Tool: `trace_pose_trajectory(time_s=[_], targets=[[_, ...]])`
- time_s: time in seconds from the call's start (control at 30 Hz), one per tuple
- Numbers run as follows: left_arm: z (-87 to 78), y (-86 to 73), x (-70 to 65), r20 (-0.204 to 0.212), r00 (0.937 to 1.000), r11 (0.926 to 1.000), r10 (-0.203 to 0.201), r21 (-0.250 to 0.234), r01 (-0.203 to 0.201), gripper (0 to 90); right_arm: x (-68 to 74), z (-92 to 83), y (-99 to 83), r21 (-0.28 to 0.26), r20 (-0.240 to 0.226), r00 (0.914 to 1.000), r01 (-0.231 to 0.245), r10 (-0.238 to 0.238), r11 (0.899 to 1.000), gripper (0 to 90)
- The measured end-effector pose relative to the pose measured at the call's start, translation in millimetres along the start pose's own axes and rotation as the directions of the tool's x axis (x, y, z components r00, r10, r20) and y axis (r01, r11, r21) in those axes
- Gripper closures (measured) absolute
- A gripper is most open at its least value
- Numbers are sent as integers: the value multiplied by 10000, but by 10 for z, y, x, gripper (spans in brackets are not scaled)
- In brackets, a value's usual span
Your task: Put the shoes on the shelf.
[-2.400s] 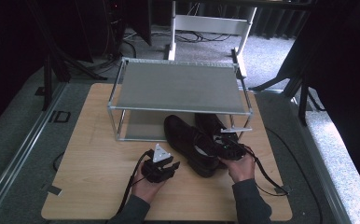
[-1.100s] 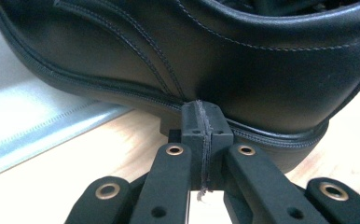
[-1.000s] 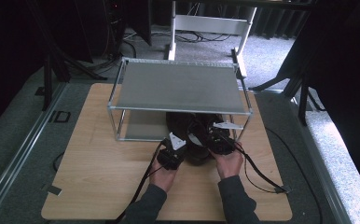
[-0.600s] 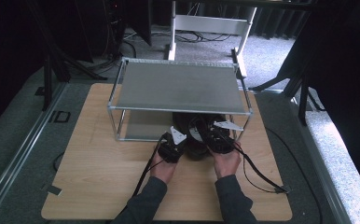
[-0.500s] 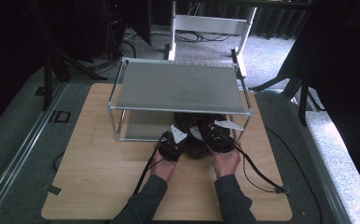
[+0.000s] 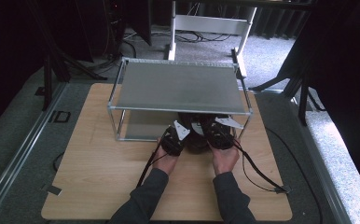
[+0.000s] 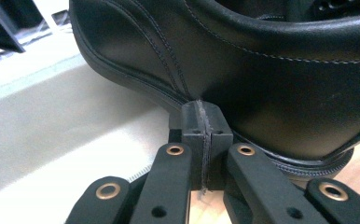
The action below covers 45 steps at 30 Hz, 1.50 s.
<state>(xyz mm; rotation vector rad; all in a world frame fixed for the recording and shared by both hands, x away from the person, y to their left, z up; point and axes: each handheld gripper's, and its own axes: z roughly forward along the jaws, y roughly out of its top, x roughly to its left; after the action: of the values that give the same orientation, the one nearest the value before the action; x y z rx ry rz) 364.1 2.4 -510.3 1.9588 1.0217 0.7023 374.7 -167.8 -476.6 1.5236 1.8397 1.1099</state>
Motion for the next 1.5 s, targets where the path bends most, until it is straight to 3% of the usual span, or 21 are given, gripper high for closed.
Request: trace_pose_trajectory(time_s=[0.53,1.0,1.27,1.5], targets=[[187,-23,25,-518,9986,9999,-92,96,97,900,21,178,-39,-377,246,9997,59,-50,9993,792],[305,-61,69,-682,9974,9992,-247,301,268,900,50,297,-91,-565,427,9990,-87,112,9984,792],[319,-71,130,-952,9950,9987,-307,371,344,900,140,348,-64,-701,615,9980,196,-153,9973,792],[331,-72,143,-997,9946,9988,-294,371,332,900,155,371,-76,-865,557,9984,113,-65,9962,792]])
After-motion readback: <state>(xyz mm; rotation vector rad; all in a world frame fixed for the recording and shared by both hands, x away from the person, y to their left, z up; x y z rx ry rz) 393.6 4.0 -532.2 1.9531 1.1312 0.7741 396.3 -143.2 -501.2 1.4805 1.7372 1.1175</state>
